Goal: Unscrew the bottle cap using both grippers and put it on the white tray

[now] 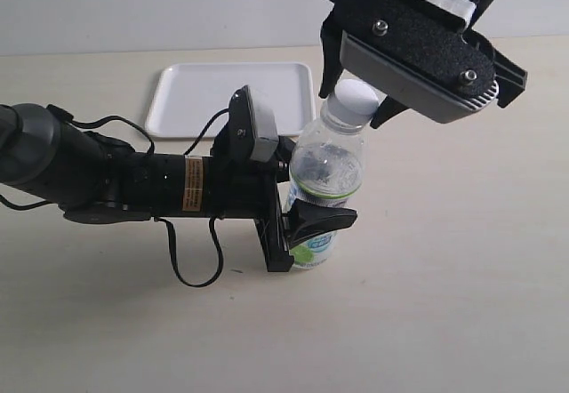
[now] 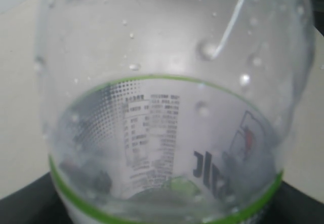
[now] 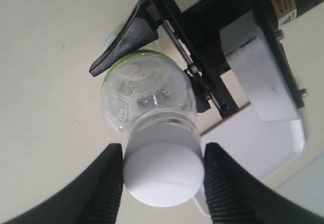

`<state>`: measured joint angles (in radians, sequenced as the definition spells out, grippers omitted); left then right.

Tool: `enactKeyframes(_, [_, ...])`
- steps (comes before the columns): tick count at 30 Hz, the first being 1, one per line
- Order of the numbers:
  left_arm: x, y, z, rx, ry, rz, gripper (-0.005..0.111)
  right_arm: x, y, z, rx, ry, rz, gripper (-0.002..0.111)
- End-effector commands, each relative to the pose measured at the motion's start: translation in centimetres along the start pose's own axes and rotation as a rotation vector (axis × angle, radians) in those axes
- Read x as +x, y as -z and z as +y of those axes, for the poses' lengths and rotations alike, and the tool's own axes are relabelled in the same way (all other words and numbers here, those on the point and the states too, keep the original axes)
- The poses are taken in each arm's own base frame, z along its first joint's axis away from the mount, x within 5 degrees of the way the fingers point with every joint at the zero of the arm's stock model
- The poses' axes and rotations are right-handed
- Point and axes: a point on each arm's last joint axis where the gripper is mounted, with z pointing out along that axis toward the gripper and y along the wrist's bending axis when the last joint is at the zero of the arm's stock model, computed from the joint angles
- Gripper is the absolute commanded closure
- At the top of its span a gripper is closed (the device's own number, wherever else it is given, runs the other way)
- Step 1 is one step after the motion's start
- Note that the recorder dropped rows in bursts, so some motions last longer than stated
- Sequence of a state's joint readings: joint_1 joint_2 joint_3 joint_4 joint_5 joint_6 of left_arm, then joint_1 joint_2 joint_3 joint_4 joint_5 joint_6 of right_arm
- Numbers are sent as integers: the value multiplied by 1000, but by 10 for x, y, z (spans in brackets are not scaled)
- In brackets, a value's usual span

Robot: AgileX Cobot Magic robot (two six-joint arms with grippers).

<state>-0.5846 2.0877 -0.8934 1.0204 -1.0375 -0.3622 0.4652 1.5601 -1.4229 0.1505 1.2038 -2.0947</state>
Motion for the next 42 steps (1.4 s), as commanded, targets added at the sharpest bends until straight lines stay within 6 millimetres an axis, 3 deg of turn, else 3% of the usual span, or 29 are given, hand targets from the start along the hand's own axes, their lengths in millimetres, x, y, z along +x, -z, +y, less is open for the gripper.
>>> enactKeyframes(1, [-11,1,2,-16,21,-83,107,-6,19,5,33,20,16,108])
enactKeyframes(8, [-11,1,2,-20,23,-85,107,-17,46,8,146,-5,13,108])
enactKeyframes(12, [-11,1,2,-24,18,-84,107,-12,55,2,267,-139,78,108])
enactKeyframes(20, [-6,1,4,-60,12,-44,107,24,55,-21,568,-478,230,108])
enactKeyframes(29, [2,13,2,-200,26,-93,107,83,56,-40,709,-883,27,108])
enactKeyframes(33, [6,18,-1,-242,46,-108,107,117,41,-57,729,-1140,-53,108])
enactKeyframes(39, [11,26,-7,-283,56,-100,107,154,-3,-81,691,-1445,-125,108])
enactKeyframes(42, [9,32,-6,-301,54,-114,107,157,-21,-82,565,-1427,-117,108])
